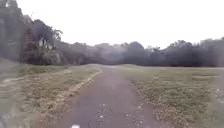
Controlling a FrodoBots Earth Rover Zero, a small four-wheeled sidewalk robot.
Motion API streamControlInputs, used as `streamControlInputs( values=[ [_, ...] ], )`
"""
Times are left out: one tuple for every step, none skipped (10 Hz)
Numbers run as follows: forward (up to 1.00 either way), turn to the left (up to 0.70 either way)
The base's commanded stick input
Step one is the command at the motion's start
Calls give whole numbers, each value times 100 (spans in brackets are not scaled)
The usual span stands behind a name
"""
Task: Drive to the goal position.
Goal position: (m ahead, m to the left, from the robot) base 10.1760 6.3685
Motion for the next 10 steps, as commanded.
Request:
streamControlInputs(
  values=[
    [45,0],
    [45,0],
    [45,0],
    [45,0],
    [45,0],
    [45,0],
    [45,0],
    [45,0],
    [45,0],
    [45,0]
  ],
)
